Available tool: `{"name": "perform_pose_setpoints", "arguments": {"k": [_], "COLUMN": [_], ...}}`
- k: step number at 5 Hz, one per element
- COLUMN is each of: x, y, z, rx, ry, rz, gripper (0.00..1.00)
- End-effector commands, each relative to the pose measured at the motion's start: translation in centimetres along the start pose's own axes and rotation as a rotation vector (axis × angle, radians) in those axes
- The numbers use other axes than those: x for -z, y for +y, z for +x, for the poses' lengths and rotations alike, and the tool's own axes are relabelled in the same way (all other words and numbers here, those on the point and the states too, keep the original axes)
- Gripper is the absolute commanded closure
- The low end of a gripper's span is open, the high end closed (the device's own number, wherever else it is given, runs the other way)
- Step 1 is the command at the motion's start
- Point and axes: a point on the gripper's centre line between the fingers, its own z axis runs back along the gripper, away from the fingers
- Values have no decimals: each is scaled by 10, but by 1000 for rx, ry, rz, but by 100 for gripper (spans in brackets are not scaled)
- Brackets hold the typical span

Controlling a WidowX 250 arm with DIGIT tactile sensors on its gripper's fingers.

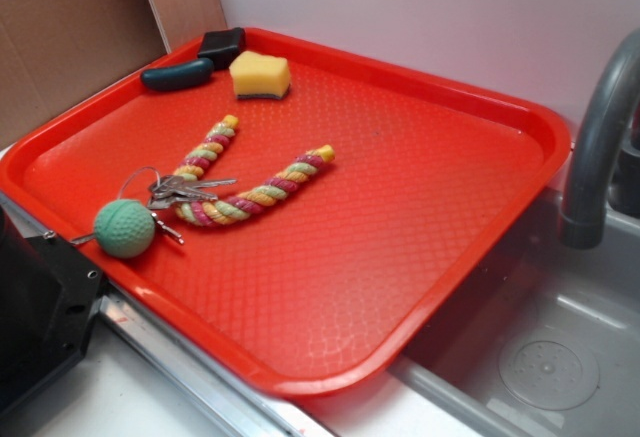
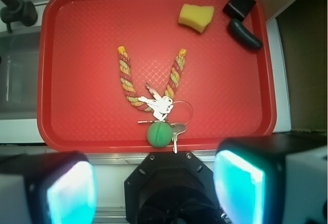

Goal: Grab the silver keys.

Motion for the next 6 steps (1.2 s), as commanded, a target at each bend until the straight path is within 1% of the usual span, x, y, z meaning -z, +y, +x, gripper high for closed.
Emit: {"name": "perform_pose_setpoints", "arguments": {"k": [1,2,3,4,5,6], "x": [0,28,61,94,131,153], "y": [0,20,32,47,56,51], "z": [0,15,22,26,29,32], "rx": [0,25,16,69,138,87], "ry": [0,-5,6,-5,-31,-47], "rz": [0,29,47,55,-6,-28], "gripper": [0,0,0,0,0,0]}}
